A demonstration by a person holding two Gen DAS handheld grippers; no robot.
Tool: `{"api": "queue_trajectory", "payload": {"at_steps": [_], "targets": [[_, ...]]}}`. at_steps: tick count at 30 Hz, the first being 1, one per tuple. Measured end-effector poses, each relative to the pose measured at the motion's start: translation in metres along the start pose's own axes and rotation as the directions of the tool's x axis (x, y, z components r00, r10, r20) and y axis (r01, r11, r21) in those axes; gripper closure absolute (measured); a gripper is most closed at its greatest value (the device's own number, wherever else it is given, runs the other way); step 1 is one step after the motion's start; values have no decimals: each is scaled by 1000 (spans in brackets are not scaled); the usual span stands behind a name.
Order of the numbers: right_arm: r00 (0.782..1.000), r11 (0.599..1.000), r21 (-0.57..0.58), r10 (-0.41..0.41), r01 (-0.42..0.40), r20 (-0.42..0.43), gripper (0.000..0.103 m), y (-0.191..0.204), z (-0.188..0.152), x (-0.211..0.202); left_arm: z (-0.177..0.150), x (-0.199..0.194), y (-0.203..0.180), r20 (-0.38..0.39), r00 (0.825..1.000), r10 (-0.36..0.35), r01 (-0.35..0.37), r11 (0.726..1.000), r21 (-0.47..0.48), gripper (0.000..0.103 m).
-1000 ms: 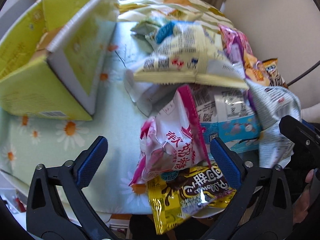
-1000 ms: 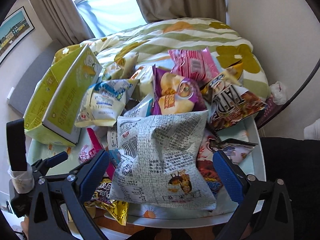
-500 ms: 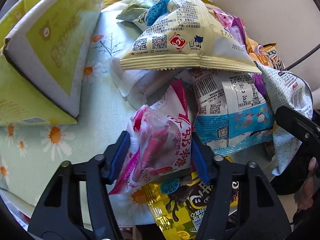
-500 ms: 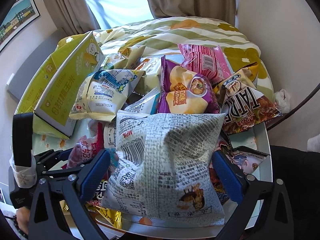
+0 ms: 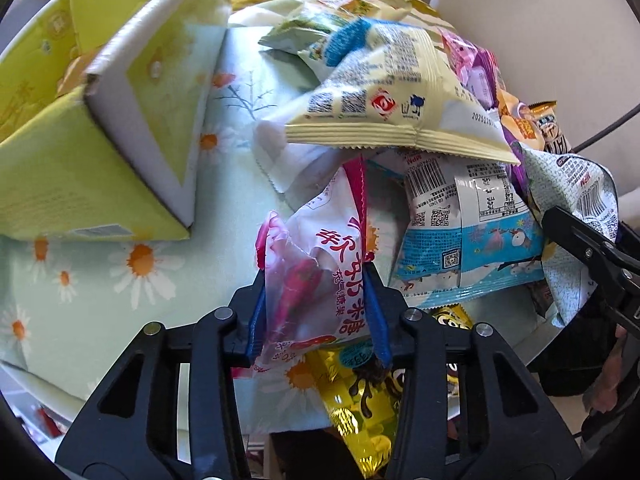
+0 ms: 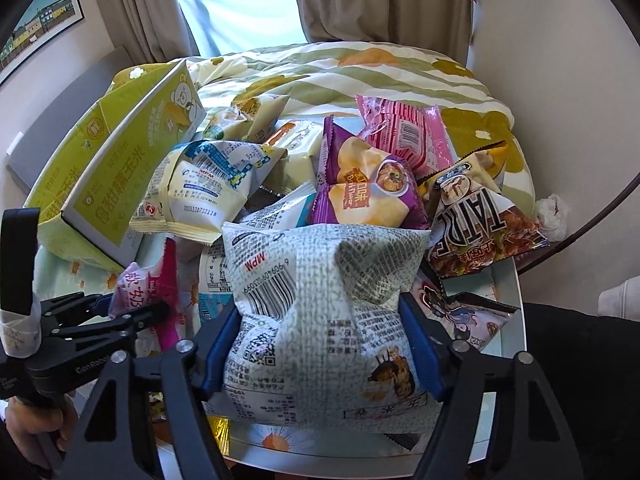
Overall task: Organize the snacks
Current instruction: 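Carry both bags over the green box and open both tools to drop them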
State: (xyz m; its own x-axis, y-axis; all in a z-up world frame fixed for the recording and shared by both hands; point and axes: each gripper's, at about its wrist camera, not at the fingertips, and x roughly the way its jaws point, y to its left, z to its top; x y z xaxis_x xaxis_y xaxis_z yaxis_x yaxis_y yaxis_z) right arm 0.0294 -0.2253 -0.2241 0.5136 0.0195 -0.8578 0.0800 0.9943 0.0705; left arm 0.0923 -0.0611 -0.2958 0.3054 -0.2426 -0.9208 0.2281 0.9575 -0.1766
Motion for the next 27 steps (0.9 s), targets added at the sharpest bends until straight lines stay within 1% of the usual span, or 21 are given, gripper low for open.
{"api": "queue_trajectory", "payload": {"at_steps": [5,7,9,17,22,26,27], "targets": [[1000,1000,9,9,-9,22,36,-1,2,-11,-3,-18,-1,23,1000,11,-10,1000,-16,65],[999,1000,6,8,-8,34,36,0,5,-17,-7,-33,-5,35,999,15,-14,1000,-22,65],[999,1000,3,12,-12,46,36,1,8,-24,-1,-41,-7,49,999,19,-18,999,-26,65],[994,999,-24,42,-40,101,36,3,27,-55,-1,-91,-12,113,993,42,-35,998,-57,65],[987,996,-54,82,-75,138,36,8,50,-71,3,-134,-7,178,983,45,-25,993,-111,65],[978,988,-111,126,-109,164,36,25,78,-79,21,-161,12,236,970,62,-29,990,-141,65],[976,985,-122,141,-121,168,36,29,84,-80,30,-169,20,255,964,71,-34,988,-148,65]]}}
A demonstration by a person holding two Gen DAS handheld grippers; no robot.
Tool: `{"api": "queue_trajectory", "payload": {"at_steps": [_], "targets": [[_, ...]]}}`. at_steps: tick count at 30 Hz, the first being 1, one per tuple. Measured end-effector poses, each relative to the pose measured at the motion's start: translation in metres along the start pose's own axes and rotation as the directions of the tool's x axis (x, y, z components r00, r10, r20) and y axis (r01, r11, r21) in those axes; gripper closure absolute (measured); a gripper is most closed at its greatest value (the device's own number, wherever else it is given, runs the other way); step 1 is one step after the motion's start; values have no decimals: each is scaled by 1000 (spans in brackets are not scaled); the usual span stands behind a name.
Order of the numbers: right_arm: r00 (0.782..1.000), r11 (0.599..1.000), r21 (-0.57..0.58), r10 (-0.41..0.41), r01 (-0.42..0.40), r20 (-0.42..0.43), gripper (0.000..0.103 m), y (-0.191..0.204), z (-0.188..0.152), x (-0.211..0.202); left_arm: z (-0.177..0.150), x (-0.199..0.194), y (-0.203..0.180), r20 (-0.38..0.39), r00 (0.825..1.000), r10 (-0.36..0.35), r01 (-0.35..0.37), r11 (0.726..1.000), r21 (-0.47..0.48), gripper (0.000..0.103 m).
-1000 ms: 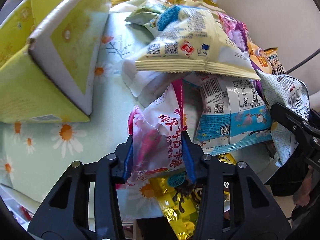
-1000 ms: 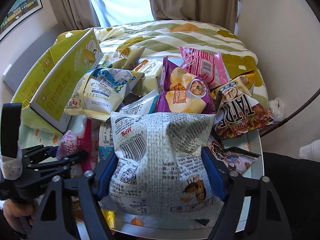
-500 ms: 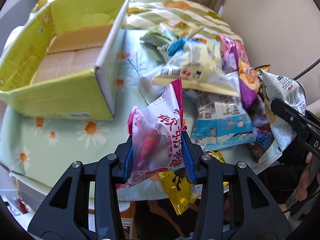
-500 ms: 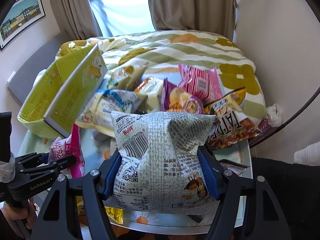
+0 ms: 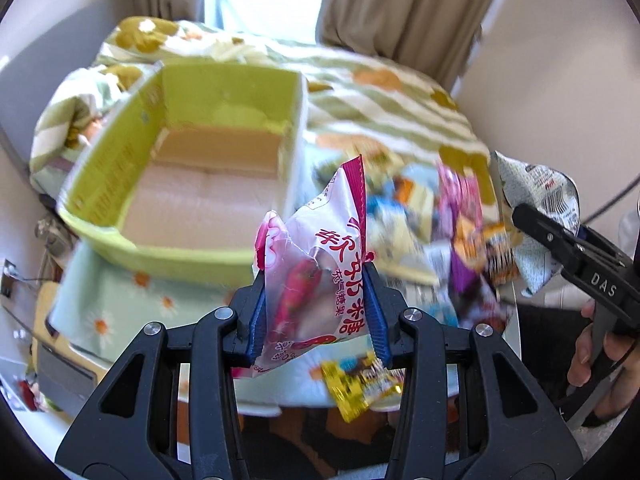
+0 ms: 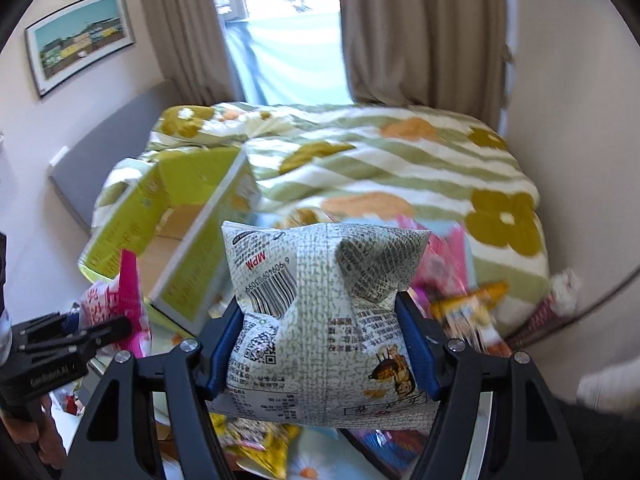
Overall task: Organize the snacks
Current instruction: 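Carry both bags over the green box and open both tools to drop them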
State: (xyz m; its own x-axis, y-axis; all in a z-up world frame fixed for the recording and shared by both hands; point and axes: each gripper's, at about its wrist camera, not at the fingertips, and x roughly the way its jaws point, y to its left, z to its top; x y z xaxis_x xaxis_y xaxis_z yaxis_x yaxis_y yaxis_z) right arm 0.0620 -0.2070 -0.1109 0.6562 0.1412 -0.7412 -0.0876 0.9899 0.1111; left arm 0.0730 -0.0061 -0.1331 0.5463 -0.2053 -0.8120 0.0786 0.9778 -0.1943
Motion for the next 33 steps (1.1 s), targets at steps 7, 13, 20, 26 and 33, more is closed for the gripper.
{"api": "queue_trajectory", "payload": {"at_steps": [7,13,20,26,33], "targets": [[998,996,-88,-12,16,55,36,53,57,13,67,-7,44,83,996,29,-30,999,15,65],[999,999,-47,5,-3,44,36,97,99,49,125,19,97,55,998,21,-23,999,45,65],[1000,1000,-16,-22,22,2,36,147,141,110,184,92,143,-39,999,2,2,995,102,65],[997,997,44,-64,66,-46,36,160,154,152,209,148,160,-117,993,-21,38,989,145,64],[990,990,96,-97,107,-101,36,165,158,180,215,175,171,-130,991,1,24,981,194,0]]}}
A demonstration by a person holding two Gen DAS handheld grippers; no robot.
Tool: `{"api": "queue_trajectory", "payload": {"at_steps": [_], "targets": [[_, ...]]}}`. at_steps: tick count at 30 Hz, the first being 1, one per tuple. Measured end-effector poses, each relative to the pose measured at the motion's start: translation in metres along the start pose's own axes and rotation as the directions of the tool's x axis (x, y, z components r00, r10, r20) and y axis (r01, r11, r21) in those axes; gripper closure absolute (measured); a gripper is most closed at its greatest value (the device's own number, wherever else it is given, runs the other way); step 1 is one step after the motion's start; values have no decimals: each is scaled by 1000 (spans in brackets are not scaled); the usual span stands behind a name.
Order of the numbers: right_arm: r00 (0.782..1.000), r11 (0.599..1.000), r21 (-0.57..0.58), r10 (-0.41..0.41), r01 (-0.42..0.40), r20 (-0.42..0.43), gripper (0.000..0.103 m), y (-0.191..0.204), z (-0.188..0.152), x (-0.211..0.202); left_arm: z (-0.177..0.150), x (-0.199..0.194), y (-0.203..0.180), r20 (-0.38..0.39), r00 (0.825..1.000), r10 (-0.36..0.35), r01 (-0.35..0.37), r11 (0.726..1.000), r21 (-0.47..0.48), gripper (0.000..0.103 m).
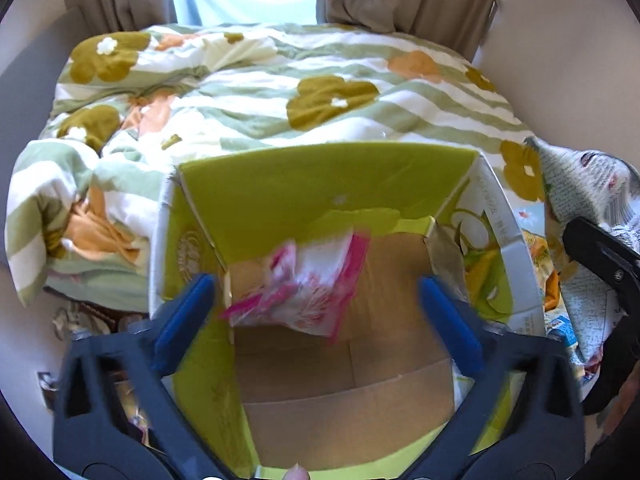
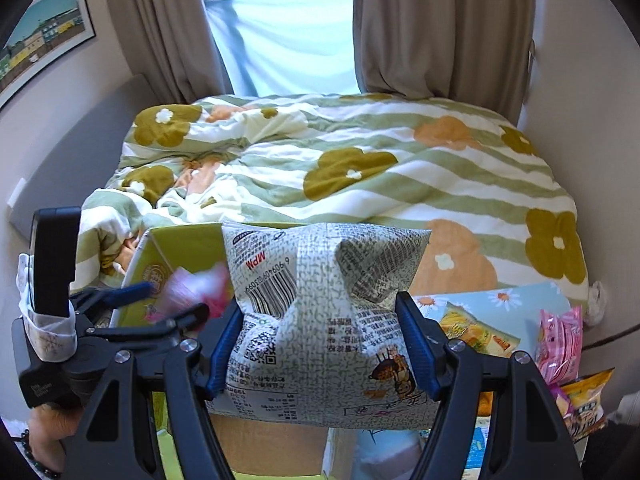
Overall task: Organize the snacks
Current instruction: 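Carry both bags over the green box and open both tools to drop them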
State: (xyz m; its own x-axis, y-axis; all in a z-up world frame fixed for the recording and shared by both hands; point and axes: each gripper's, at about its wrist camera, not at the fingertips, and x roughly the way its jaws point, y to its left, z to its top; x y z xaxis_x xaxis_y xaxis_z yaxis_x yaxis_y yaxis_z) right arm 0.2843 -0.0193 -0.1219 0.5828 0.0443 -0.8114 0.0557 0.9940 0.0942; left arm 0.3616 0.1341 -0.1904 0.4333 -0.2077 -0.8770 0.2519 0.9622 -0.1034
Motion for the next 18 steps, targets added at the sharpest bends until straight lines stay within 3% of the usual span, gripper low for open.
{"api": "queue_trajectory", "payload": {"at_steps": [5,15,18], "targets": [[1000,1000,-14,-9,9,-15,36,6,-1,6,-11,-14,14,-1,1000,-28,28,999,-30,0],[996,990,-124,71,-63,57,34,37,10,10,-29,-61,35,37,998,46,-44,997,-64,0],[995,986,-146,88,-82,39,34,47,13,25,-32,-67,41,42,997,58,-55,996,-72,0]]}}
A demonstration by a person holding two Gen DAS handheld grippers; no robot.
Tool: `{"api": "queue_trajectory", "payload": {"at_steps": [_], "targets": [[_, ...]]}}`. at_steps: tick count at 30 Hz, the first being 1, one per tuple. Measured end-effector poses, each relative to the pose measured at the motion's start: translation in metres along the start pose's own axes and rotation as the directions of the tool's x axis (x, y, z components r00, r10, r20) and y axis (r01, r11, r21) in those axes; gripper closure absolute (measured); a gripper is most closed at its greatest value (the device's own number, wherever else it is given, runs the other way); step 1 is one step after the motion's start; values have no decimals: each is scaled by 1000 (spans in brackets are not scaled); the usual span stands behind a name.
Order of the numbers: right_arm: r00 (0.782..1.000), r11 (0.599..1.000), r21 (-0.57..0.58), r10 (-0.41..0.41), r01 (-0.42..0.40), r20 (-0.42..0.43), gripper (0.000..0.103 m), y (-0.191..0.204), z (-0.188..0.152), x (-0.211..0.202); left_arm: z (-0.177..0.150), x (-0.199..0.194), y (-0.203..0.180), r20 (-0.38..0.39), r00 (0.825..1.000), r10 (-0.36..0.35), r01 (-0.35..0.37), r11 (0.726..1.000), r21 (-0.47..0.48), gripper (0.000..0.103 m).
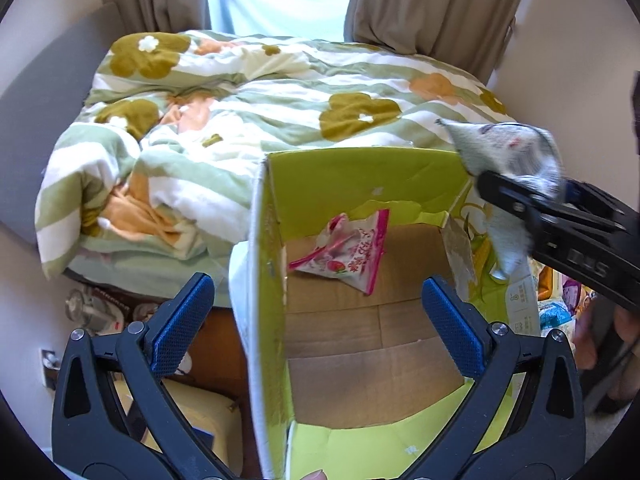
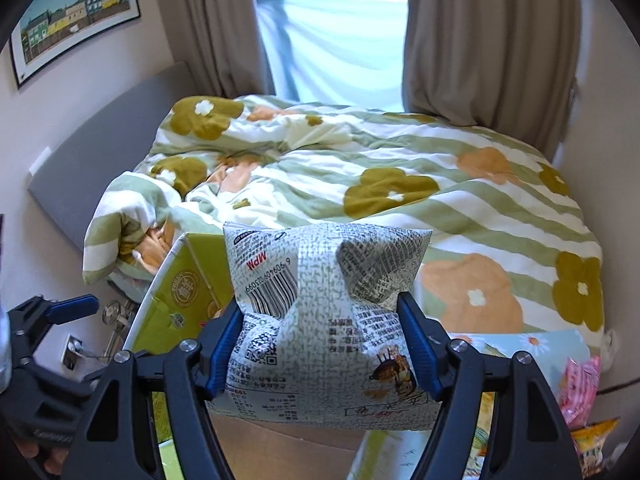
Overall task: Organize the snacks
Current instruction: 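Carry both bags over the green box and open both tools to drop them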
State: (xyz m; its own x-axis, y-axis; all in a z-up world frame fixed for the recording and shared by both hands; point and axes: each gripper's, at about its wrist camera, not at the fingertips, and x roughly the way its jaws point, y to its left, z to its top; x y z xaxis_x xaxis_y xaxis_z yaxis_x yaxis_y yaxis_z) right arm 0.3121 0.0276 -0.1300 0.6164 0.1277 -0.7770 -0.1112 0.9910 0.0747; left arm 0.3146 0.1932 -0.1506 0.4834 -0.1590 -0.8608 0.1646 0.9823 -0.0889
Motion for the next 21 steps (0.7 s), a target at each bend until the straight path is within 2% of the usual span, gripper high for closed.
{"api": "queue_trajectory", "payload": {"at_steps": [4,6,7,11,17,21], "targets": [[999,1000,10,19,-18,-39,34,5,3,22,-5,-3,7,1,1000,0,0,1000,-21,0],[993,997,31,76,-74,-90,20,4,3,35,-8,-3,10,1,1000,11,-11,1000,-22,0],[990,996,44,87,-83,-110,0,4,2,40,-9,-3,10,1,1000,17,-17,1000,-22,0],[996,999,14,48,-47,-74,0,7,-7,35,-15,-4,14,-1,1000,23,-23,999,-27,0],[997,1000,3,22,-22,-80,0,6,-14,17,-17,-6,15,7,1000,20,-19,1000,-21,0],[999,1000,0,9,-9,-45,0,4,-10,-6,-11,-22,8,44,999,28,-27,1000,-8,0]]}}
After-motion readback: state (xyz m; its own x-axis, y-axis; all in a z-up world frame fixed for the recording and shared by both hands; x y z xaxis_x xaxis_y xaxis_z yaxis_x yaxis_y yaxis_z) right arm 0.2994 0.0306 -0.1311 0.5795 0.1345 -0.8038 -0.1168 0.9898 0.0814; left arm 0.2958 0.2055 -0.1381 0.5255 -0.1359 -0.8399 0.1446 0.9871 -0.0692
